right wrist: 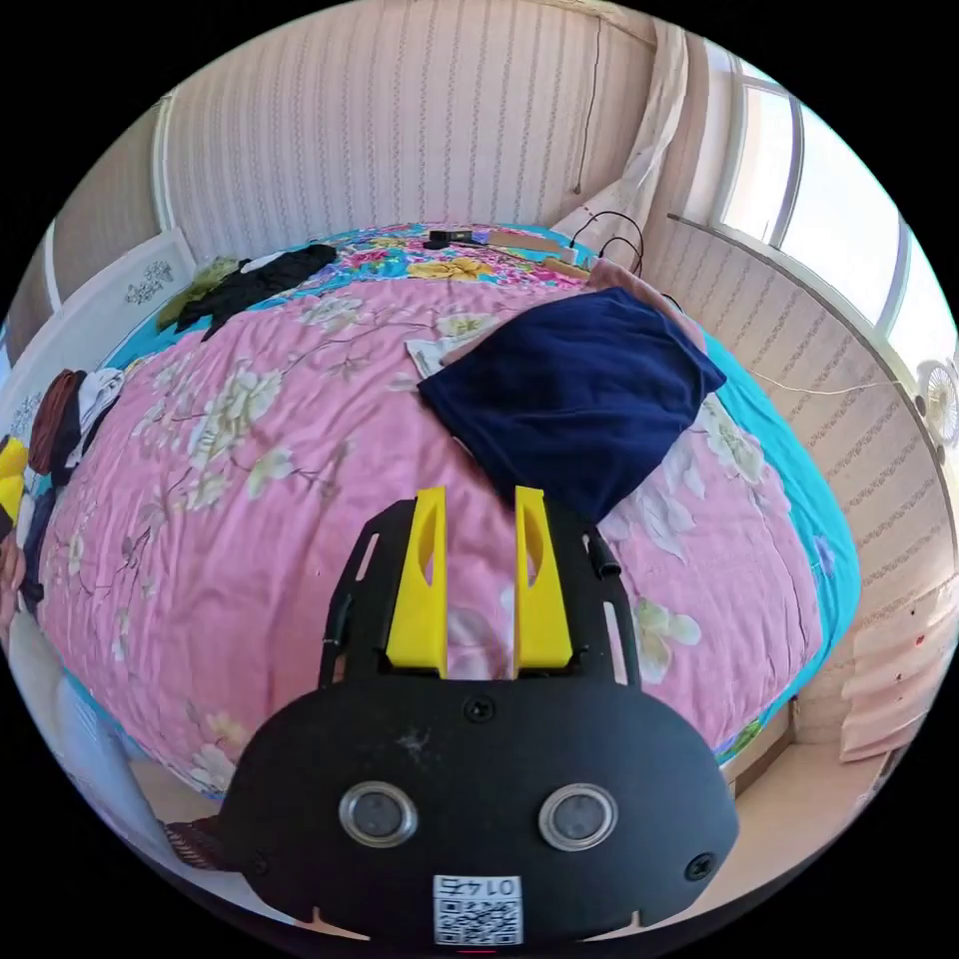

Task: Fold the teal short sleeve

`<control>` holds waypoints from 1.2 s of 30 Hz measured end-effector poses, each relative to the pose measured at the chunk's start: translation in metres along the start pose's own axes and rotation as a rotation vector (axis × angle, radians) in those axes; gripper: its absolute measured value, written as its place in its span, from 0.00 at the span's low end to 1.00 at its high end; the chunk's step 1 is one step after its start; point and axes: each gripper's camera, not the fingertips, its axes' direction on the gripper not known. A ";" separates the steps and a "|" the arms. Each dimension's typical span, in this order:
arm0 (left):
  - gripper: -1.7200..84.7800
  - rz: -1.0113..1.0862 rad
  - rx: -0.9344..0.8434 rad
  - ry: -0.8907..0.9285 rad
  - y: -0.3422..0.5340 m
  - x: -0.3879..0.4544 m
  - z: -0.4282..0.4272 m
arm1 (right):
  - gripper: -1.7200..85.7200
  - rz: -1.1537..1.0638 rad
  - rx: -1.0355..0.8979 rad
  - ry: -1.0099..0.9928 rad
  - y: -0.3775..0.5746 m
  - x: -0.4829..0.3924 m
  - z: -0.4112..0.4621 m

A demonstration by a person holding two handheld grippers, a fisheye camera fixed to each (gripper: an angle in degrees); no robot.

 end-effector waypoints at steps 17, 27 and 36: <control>0.10 -0.192 -0.368 0.111 -0.157 -0.051 0.327 | 0.04 0.000 0.088 0.126 0.053 0.049 -0.013; 0.01 -0.356 -0.242 0.199 -0.180 -0.053 0.226 | 0.03 0.034 -0.016 0.074 0.065 0.097 -0.047; 0.01 -0.149 0.076 0.311 -0.138 -0.022 0.008 | 0.02 -0.108 0.215 -0.415 0.174 0.056 -0.256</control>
